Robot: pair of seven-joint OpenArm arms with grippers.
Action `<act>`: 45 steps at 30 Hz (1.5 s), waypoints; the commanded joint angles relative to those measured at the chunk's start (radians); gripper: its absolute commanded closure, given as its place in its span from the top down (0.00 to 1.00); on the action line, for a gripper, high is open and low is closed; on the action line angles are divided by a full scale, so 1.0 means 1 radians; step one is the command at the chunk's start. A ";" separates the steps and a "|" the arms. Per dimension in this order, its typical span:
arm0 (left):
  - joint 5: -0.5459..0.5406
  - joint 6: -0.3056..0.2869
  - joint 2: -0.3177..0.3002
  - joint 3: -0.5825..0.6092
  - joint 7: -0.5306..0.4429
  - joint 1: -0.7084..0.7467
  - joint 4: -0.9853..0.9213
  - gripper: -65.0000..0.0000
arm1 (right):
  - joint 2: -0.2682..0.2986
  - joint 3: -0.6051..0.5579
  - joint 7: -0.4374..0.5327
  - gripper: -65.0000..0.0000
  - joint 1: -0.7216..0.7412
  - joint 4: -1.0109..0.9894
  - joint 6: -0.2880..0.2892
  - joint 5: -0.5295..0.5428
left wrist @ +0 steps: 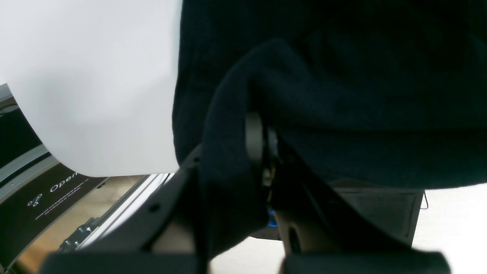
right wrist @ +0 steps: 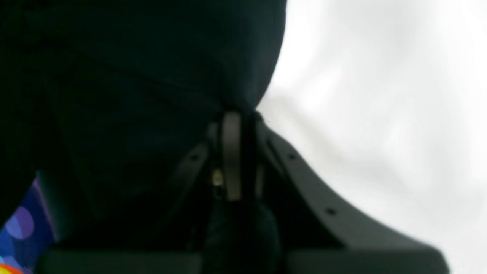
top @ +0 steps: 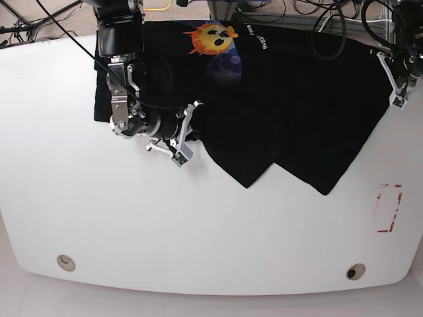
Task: Fold the T-shirt properly
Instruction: 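Move the right gripper along the shirt edge to a new grasp point, then lift the shirt with both grippers, shake it, and lay it back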
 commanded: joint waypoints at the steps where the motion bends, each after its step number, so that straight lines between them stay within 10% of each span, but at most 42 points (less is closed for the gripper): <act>1: 0.002 -0.001 -0.022 -0.002 -0.002 -0.001 0.013 0.02 | 0.009 0.001 -0.014 0.00 0.010 0.056 0.001 -0.011; 25: -0.004 -0.001 -0.026 0.158 0.003 -0.119 0.215 0.02 | 0.126 0.185 -0.120 0.00 0.054 0.339 0.001 -0.001; 45: 0.002 -0.001 0.075 0.260 0.003 -0.699 0.212 0.02 | 0.305 0.208 -0.124 0.00 0.412 0.274 0.001 -0.001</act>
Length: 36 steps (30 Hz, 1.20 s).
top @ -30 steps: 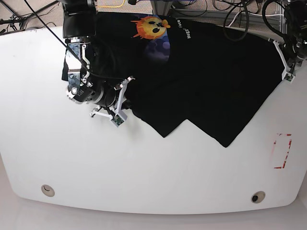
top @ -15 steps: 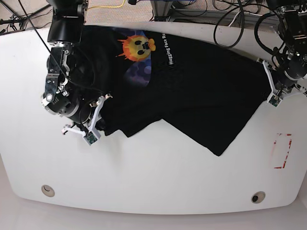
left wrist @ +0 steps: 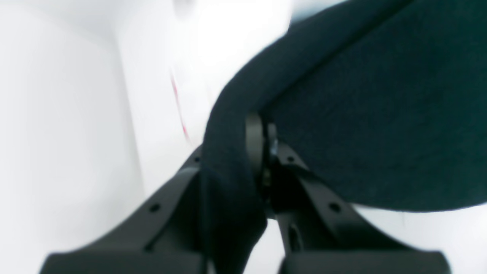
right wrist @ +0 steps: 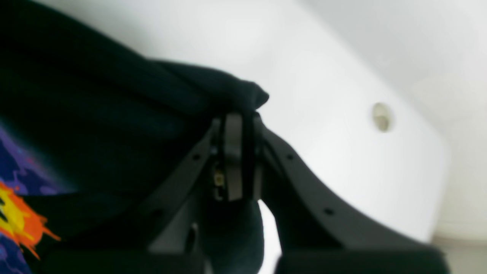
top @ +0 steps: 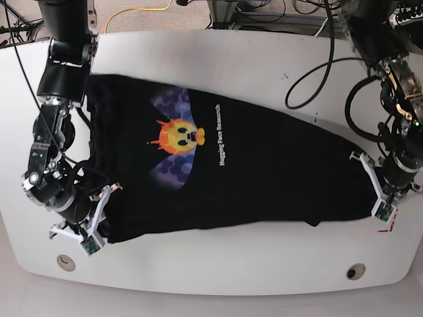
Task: Fold the T-shirt properly
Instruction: 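Lift the shirt with both grippers, shake it, and lay it back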
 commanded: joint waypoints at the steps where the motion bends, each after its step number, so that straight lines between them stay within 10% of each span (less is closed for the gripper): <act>1: 0.003 0.003 -0.007 0.008 -0.015 -0.085 0.016 0.02 | 0.037 0.004 0.017 0.00 0.082 0.009 -0.007 0.004; 25: 0.005 0.003 -0.018 0.109 -0.015 -0.696 0.012 0.02 | 0.201 -0.043 -0.202 0.00 0.728 -0.030 -0.007 0.004; 36: -0.003 0.003 -0.018 0.170 -0.015 -0.616 0.016 0.02 | 0.267 0.044 -0.279 0.00 0.522 0.165 -0.007 0.004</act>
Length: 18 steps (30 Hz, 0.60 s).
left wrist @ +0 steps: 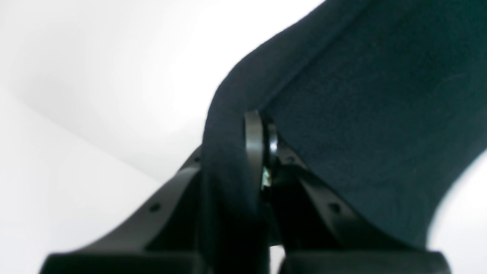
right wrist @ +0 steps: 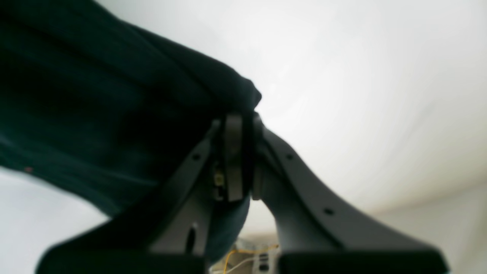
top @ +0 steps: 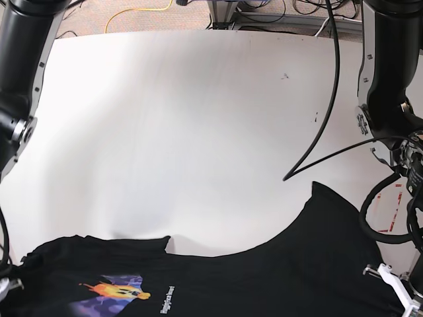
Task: Fold the T-shirt properly
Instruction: 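Lift the shirt with both grippers, shake it, and lay it back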
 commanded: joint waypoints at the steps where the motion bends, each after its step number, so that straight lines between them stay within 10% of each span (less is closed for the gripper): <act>1: 0.032 0.006 -0.013 -0.007 0.004 0.014 0.007 0.02 | 0.015 0.064 -0.019 0.00 -0.089 0.080 -0.008 -0.028; 18: 0.037 0.006 0.013 -0.009 0.004 0.577 0.013 0.02 | -0.212 0.411 0.068 0.00 -0.864 0.257 -0.008 -0.028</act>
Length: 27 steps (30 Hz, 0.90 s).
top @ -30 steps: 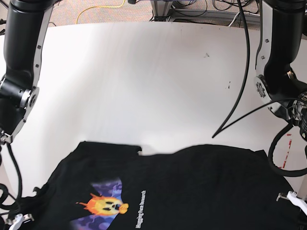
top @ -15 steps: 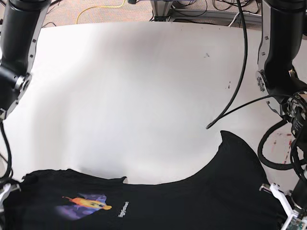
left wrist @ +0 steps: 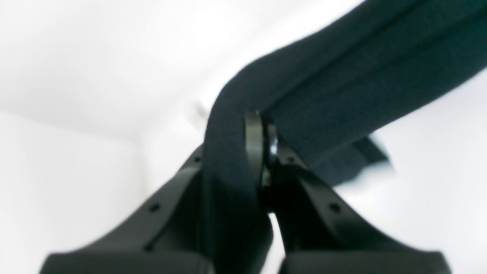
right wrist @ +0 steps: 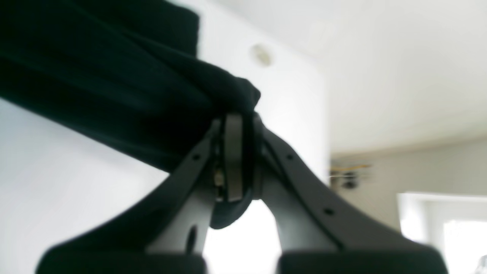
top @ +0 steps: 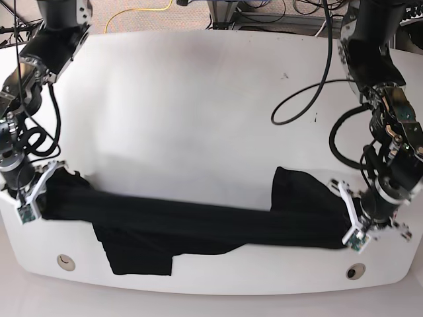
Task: Fold the T-shirt properly
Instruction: 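Lift the shirt with both grippers, shake it, and lay it back, then lift the shirt again with both grippers and drag it flat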
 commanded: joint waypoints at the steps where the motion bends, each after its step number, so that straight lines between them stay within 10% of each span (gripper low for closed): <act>1: 0.021 0.004 -0.012 -0.009 -0.001 0.083 0.013 0.02 | -0.008 0.042 0.042 0.00 -0.085 0.014 -0.005 -0.024; 15: 0.024 0.004 -0.040 -0.050 -0.003 0.530 0.009 0.02 | -0.126 0.054 0.177 0.00 -0.444 0.011 -0.005 -0.030; 27: 0.020 0.004 -0.073 -0.087 -0.003 0.627 0.009 0.02 | -0.132 0.050 0.177 0.00 -0.513 0.011 -0.005 -0.025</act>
